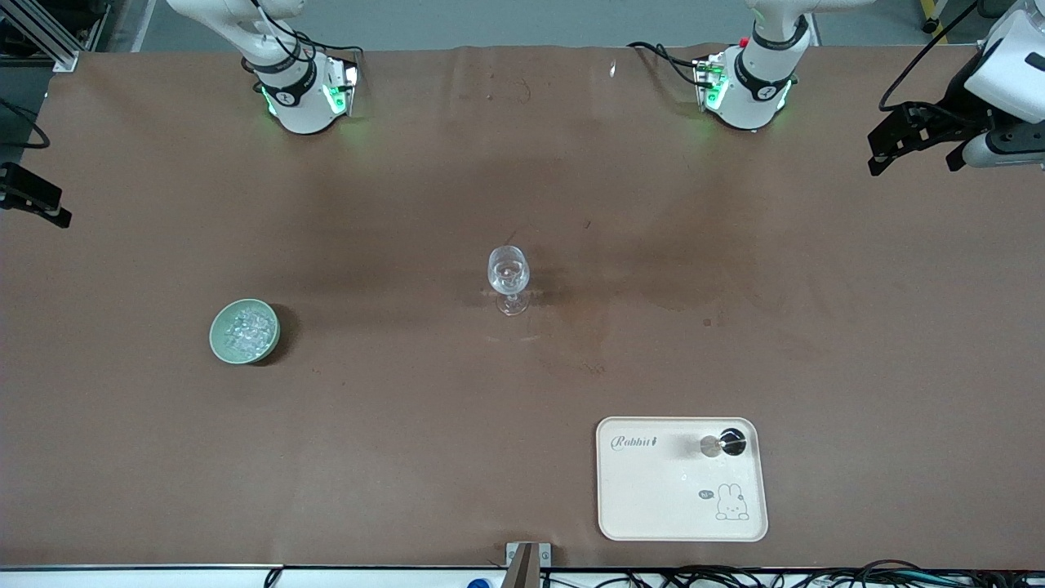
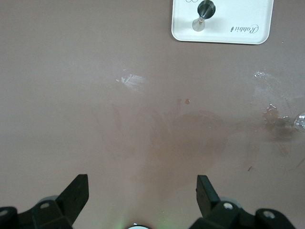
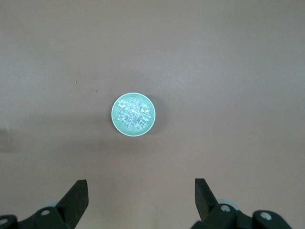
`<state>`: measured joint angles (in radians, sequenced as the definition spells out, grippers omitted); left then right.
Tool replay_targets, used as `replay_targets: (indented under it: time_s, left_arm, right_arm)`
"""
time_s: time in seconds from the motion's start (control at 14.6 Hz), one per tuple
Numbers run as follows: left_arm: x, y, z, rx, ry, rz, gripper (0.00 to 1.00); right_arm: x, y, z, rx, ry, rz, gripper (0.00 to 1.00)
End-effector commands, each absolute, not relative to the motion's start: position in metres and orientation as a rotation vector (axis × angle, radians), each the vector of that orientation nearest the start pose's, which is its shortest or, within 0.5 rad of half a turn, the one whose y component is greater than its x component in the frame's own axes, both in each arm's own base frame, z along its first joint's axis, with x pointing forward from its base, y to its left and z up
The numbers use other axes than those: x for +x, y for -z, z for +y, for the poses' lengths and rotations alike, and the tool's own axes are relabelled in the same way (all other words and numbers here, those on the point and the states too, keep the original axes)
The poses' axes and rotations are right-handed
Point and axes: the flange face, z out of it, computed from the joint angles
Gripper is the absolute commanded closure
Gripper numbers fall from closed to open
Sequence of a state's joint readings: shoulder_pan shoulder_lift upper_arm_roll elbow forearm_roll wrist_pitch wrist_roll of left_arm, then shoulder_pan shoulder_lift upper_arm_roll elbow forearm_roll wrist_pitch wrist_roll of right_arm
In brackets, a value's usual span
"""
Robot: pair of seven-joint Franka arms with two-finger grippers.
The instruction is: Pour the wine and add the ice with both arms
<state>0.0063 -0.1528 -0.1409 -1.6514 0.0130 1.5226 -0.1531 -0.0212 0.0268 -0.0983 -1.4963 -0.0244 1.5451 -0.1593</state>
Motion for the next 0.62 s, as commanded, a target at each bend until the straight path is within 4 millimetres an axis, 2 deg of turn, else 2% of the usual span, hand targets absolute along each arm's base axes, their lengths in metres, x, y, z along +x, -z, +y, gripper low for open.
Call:
replay_targets:
  time_s: [0.0, 0.27, 0.55]
  left_arm:
    - [0.500, -0.665, -0.070, -3.111, 0.043, -0.008, 0.00]
    - [0.502, -0.664, -0.068, -3.113, 0.037, -0.012, 0.00]
    - [0.502, -0.664, -0.068, -3.112, 0.038, -0.013, 0.00]
  right_arm:
    - [0.559, -0.644, -0.059, -3.163, 0.059, -0.021, 0.02]
    - [0.559, -0.632, -0.053, -3.146, 0.038, -0.024, 0.02]
    - [0.555, -0.633, -0.060, -3.126, 0.022, 0.061, 0.01]
